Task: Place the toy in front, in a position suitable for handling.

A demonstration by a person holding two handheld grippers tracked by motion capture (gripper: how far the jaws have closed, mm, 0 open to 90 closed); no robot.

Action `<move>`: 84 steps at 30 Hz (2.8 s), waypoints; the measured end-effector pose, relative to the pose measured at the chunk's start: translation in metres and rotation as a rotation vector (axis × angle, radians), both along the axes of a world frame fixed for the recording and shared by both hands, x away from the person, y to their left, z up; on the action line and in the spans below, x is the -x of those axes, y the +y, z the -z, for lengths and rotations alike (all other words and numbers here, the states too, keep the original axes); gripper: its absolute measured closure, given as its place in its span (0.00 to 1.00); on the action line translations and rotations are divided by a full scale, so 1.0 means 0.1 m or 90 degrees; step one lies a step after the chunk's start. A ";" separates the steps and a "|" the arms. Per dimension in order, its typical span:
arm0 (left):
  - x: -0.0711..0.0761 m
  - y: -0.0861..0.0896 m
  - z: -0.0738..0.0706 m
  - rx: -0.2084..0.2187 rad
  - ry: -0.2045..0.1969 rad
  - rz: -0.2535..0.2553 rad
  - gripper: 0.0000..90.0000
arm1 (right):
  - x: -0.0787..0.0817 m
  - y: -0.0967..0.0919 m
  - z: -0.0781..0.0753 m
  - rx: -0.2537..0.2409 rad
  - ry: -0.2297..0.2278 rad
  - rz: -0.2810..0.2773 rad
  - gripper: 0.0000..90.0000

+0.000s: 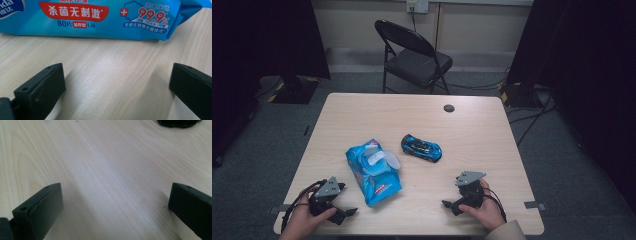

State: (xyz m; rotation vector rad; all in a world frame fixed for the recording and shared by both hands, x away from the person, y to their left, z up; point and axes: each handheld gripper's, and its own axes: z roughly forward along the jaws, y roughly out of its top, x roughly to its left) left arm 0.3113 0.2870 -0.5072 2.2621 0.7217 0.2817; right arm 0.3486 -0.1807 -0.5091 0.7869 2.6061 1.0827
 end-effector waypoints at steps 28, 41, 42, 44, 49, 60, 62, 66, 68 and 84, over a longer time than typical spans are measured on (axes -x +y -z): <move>0.01 0.00 0.00 0.003 0.000 -0.006 0.00 | -0.79 0.37 -0.35 -0.017 -0.030 -0.010 0.16; 0.01 0.00 0.00 0.001 0.000 -0.003 0.00 | -1.23 0.54 -0.33 -0.017 -0.018 -0.017 0.15; 0.01 0.00 0.00 0.001 0.001 -0.003 0.00 | -1.25 0.56 -0.33 -0.016 -0.021 -0.020 0.16; 0.01 0.00 0.00 0.001 0.000 -0.003 0.00 | -1.28 0.60 -0.31 -0.015 -0.020 -0.022 0.15; 0.01 0.00 0.00 0.001 0.000 -0.003 0.00 | -1.36 0.67 -0.28 -0.021 -0.013 -0.046 0.15; 0.01 0.00 0.00 0.001 0.000 -0.003 0.00 | -1.56 0.75 -0.25 -0.034 0.003 -0.045 0.15; 0.01 0.00 0.00 0.001 0.000 -0.003 0.00 | -1.58 0.77 -0.23 -0.036 0.009 -0.047 0.15; 0.01 0.00 0.00 0.001 0.000 -0.003 0.00 | -1.61 0.78 -0.18 -0.035 0.013 -0.046 0.16; 0.01 0.00 0.00 0.001 0.000 -0.003 0.00 | -1.61 0.79 -0.16 -0.035 0.016 -0.049 0.16; 0.01 0.00 0.00 0.001 0.000 -0.003 0.00 | -1.67 0.88 -0.05 -0.013 0.025 -0.067 0.16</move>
